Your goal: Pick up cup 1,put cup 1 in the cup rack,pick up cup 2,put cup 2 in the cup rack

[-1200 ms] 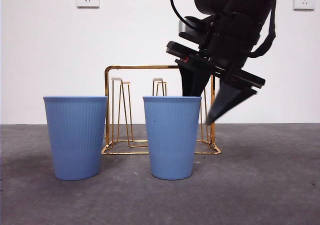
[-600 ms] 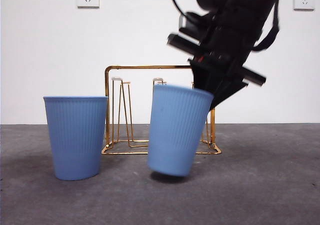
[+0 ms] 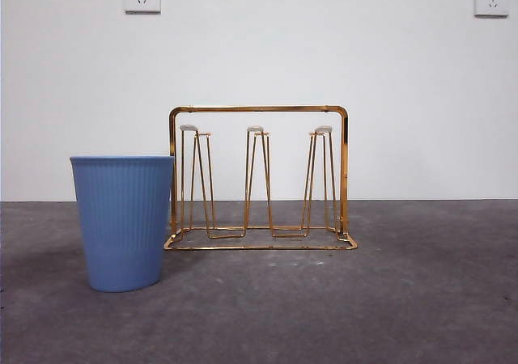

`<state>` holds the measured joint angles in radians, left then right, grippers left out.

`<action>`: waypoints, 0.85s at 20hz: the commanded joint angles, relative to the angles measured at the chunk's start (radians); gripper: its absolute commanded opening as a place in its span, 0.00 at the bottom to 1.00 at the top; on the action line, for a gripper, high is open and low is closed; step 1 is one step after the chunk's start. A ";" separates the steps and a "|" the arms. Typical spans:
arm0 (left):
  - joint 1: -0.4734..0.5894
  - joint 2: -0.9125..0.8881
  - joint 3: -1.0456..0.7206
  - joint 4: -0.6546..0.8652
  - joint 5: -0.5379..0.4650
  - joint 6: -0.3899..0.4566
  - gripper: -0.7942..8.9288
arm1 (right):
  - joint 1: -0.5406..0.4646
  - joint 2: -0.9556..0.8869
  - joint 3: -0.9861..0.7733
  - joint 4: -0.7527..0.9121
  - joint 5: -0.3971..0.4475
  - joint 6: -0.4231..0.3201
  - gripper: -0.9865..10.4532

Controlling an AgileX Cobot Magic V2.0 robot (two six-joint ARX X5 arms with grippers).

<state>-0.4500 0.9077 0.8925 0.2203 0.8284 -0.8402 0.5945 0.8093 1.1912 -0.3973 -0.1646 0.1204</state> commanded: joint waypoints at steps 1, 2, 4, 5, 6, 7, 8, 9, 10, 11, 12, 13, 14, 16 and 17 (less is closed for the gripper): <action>-0.092 0.067 0.002 0.169 -0.094 -0.111 0.73 | 0.001 -0.028 0.000 0.086 0.001 0.011 0.07; -0.134 0.103 0.002 0.257 -0.148 -0.141 0.73 | 0.001 -0.032 0.000 0.116 0.001 0.011 0.07; -0.187 0.153 0.002 0.378 -0.213 -0.179 0.73 | 0.001 -0.034 0.000 0.142 0.001 0.011 0.07; -0.212 0.178 0.002 0.438 -0.243 -0.198 0.73 | 0.001 -0.033 0.000 0.152 0.001 0.011 0.07; -0.233 0.201 0.002 0.490 -0.272 -0.216 0.73 | 0.001 -0.028 0.000 0.163 0.001 0.011 0.07; -0.249 0.220 0.002 0.531 -0.293 -0.226 0.73 | 0.001 -0.022 0.000 0.174 0.000 0.011 0.07; -0.264 0.240 0.002 0.571 -0.317 -0.235 0.73 | 0.001 -0.018 0.000 0.184 0.000 0.012 0.07; -0.277 0.258 0.002 0.600 -0.341 -0.241 0.73 | 0.001 -0.012 0.000 0.193 0.000 0.014 0.07; -0.285 0.272 0.002 0.621 -0.361 -0.241 0.73 | 0.001 -0.006 0.000 0.200 0.000 0.019 0.07; -0.293 0.284 0.002 0.638 -0.378 -0.242 0.73 | 0.001 -0.001 0.000 0.207 -0.001 0.021 0.07; -0.301 0.297 0.002 0.653 -0.399 -0.247 0.73 | 0.001 0.005 0.000 0.215 -0.003 0.023 0.07; -0.306 0.307 0.002 0.665 -0.415 -0.251 0.73 | 0.001 0.010 0.000 0.220 -0.003 0.023 0.07; -0.310 0.316 0.002 0.677 -0.429 -0.252 0.73 | 0.001 0.014 0.000 0.225 -0.003 0.024 0.07; -0.317 0.332 0.002 0.707 -0.453 -0.254 0.73 | 0.002 0.029 0.000 0.230 -0.005 0.026 0.07; -0.320 0.338 0.002 0.721 -0.464 -0.257 0.73 | 0.002 0.036 0.000 0.231 -0.008 0.027 0.07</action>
<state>-0.7647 1.2430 0.8928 0.9230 0.3683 -1.0878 0.5949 0.8417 1.1969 -0.1810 -0.1711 0.1329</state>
